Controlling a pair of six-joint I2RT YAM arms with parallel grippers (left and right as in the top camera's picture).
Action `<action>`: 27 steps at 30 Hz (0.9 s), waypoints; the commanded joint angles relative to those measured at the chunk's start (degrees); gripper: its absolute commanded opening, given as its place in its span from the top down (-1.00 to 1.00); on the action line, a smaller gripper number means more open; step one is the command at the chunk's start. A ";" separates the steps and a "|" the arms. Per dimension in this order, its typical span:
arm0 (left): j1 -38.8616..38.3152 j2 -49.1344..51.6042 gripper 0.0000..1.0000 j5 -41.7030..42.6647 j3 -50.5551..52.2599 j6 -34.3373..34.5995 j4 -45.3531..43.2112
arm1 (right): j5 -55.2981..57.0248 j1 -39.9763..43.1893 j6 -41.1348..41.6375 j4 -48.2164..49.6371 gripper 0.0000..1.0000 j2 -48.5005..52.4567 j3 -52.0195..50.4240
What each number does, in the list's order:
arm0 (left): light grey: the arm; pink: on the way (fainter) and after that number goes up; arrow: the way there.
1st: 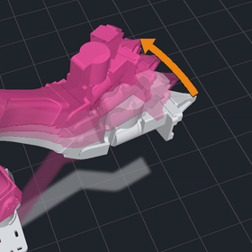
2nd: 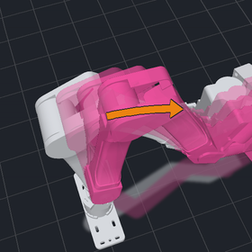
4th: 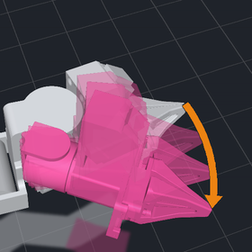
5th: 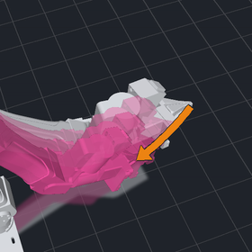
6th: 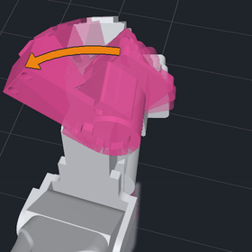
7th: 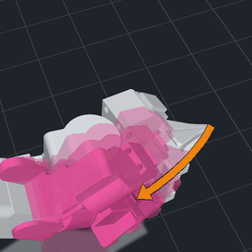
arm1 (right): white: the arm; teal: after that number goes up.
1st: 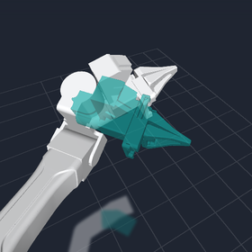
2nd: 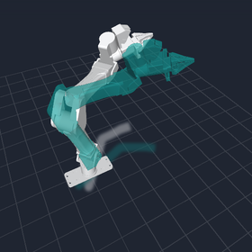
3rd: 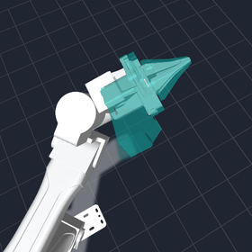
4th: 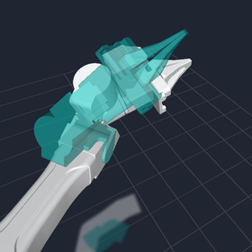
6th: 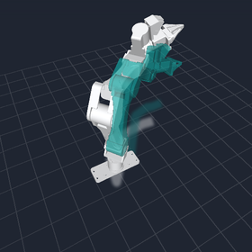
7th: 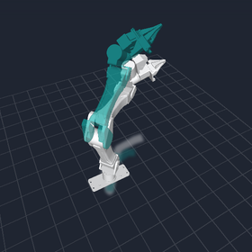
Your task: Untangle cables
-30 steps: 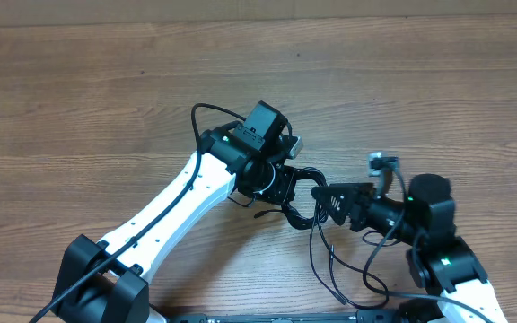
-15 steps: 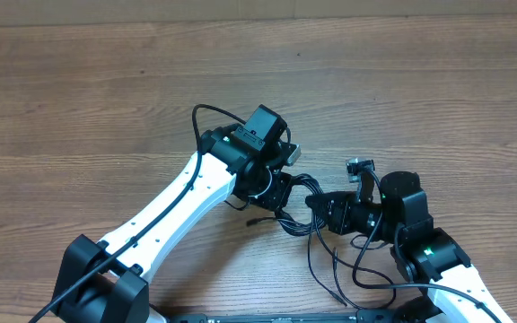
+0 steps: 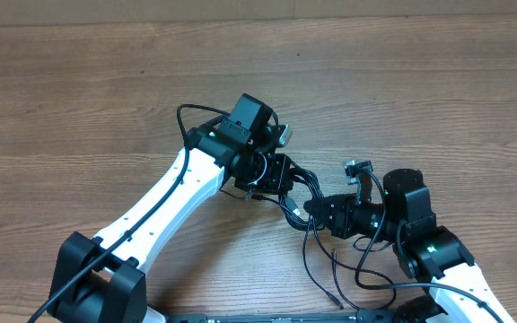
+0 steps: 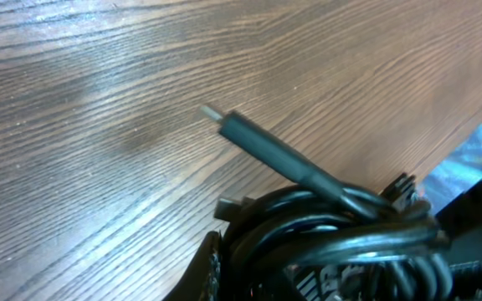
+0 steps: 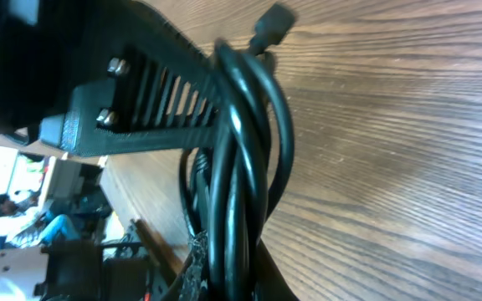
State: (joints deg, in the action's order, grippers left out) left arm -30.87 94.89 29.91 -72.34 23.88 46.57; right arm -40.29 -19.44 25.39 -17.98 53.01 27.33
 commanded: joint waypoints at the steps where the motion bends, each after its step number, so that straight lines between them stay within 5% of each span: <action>1: 5.57 0.26 0.92 -14.51 -1.53 7.54 -4.61 | -17.86 -1.29 -3.45 -2.25 0.92 -0.37 -0.52; 8: 5.57 0.26 0.91 -18.45 -1.53 8.31 -4.37 | -25.20 -1.29 -4.90 4.66 0.92 -0.37 -0.52; 15: 3.82 0.26 0.91 -11.61 -1.53 5.38 -3.02 | -25.18 -1.29 -4.20 15.69 0.92 -0.37 -0.52; 27: 1.25 0.26 0.91 8.11 -1.53 -28.52 7.23 | -10.10 -1.27 -4.13 18.12 0.92 -0.15 -0.55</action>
State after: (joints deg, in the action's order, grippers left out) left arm -29.91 93.97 31.97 -73.23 10.52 51.16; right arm -51.40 -19.77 23.38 -1.26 54.59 26.02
